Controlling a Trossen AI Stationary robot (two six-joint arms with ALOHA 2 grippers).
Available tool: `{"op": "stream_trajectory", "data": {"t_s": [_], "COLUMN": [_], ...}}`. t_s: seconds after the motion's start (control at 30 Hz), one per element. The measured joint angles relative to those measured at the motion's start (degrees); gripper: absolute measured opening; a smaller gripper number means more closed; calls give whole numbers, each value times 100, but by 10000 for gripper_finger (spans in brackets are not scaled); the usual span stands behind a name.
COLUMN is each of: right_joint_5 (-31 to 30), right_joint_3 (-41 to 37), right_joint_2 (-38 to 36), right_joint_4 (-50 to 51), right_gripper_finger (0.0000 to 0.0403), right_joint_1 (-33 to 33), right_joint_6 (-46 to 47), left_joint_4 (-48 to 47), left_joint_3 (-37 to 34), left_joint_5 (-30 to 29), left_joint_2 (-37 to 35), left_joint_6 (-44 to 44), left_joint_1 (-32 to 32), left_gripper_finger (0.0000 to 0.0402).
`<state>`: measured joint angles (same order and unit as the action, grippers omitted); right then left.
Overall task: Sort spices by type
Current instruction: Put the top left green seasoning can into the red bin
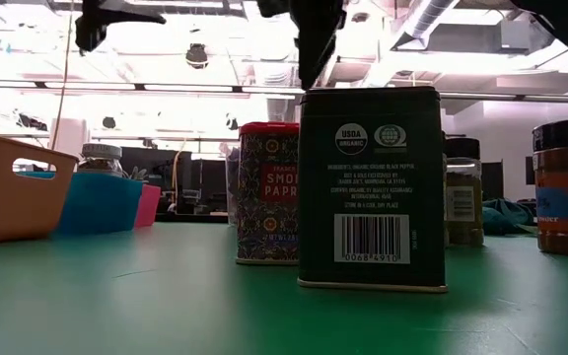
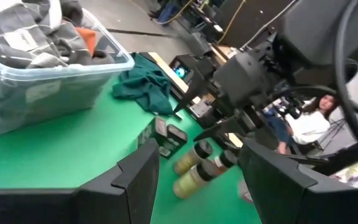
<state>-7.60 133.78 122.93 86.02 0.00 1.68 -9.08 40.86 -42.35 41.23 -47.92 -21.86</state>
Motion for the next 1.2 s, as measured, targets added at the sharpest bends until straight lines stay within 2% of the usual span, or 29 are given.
{"op": "stream_trajectory", "data": {"t_s": [0.2, 0.37, 0.5, 0.7, 0.93, 1.03, 1.2], "right_joint_5": [0, 215, 367, 561, 602, 603, 603], "right_joint_3": [0, -38, -367, -1460, -3400, -3966, -4439], "right_joint_2": [0, 2, -8, -426, -1634, -1923, -2059], "right_joint_4": [-226, -518, -960, -1946, -2917, -2986, -2787], "right_gripper_finger": [264, 264, 264, 264, 264, 264, 264], "right_joint_1": [-255, -548, -556, -256, -240, -240, -261], "right_joint_6": [-623, -759, -763, -698, -540, -767, -1113], "left_joint_4": [3, -51, -100, -362, -505, -526, -529], "left_joint_3": [0, 1, 0, 0, 0, 0, 0], "left_joint_5": [-290, -501, -627, -918, -942, -939, -937], "left_joint_2": [2, 2, 2, 2, 2, 2, 2], "left_joint_6": [-152, -237, -193, -230, -220, -162, -143], "left_joint_1": [-475, -761, -887, -921, -921, -921, -921], "left_gripper_finger": [212, 212, 212, 212, 212, 212, 212]}}
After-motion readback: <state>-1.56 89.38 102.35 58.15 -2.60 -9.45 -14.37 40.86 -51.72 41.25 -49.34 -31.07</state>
